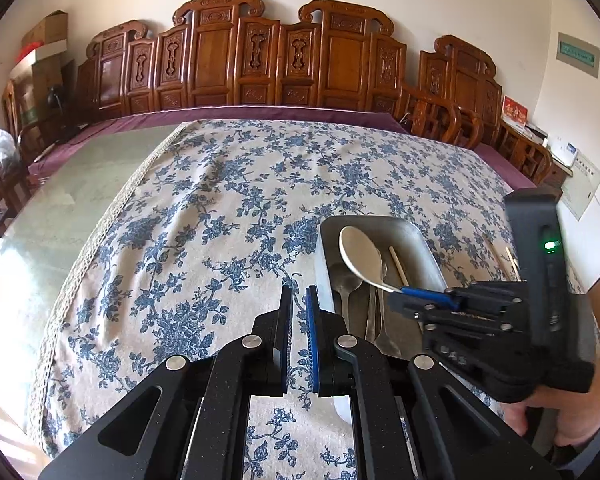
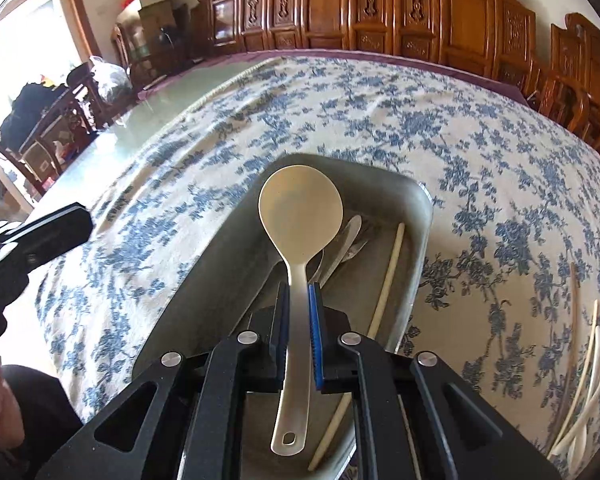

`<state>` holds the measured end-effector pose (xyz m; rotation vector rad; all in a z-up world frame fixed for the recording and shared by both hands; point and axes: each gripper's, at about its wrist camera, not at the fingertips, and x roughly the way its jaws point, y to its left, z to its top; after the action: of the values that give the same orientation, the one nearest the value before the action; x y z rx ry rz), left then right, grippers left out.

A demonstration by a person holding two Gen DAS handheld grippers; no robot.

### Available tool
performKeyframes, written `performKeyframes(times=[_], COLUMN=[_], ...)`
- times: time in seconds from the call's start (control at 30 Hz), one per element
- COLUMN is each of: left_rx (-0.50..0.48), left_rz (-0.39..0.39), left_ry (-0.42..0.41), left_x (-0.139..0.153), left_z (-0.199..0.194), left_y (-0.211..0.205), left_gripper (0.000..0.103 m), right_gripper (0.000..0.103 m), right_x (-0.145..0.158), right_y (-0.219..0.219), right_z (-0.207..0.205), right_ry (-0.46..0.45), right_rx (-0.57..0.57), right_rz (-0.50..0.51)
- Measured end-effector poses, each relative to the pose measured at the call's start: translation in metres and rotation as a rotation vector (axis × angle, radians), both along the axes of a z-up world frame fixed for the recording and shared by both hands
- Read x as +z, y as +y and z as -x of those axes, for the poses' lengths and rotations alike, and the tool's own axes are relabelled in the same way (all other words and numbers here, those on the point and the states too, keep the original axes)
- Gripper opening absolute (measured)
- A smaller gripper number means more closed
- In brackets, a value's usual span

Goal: Organize utensils
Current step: 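Lower the large white spoon into the grey tray and open the right tool, then move the right tool back to the pile and grasp the white plastic fork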

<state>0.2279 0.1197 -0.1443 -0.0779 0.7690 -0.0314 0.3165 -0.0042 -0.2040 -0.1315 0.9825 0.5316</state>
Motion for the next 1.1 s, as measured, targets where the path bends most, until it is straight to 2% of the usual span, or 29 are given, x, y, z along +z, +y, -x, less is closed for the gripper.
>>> performKeyframes(times=[0.2,0.43,0.67,0.93,0.97,1.03,1.07,1.1], left_rx=[-0.006,-0.018,-0.048,-0.109,-0.119,-0.141,-0.148,-0.156], left_rz=[-0.001,-0.010,-0.030,-0.026,-0.023,-0.019,-0.020,-0.025], left_ry=[0.000,-0.004,-0.020,-0.031,-0.025,-0.009,-0.007,-0.007], left_x=[0.000,0.000,0.000,0.001,-0.001,-0.004,-0.005,-0.006], left_z=[0.000,0.002,0.009,0.010,0.009,0.008,0.008,0.008], left_y=[-0.001,-0.010,-0.030,-0.059,-0.063,-0.070,-0.073,-0.077], left_gripper=[0.005,0.005,0.005,0.005,0.007,0.019,0.028,0.031], right_gripper=[0.012,0.012,0.013,0.013,0.012,0.012,0.012,0.012], right_x=[0.000,0.022,0.049,0.051,0.048,0.043,0.041,0.038], right_y=[-0.002,-0.027,-0.088,-0.169,-0.185,-0.204,-0.211,-0.222], right_z=[0.002,0.014,0.035,0.051,0.051,0.051,0.051,0.051], right_ry=[-0.006,-0.038,-0.089,-0.115,-0.105,-0.097,-0.093,-0.088], right_rx=[0.014,0.027,-0.029,-0.140,-0.165,-0.200,-0.213,-0.231], right_rz=[-0.008,-0.048,-0.052,0.022,0.032,0.056,0.065,0.076])
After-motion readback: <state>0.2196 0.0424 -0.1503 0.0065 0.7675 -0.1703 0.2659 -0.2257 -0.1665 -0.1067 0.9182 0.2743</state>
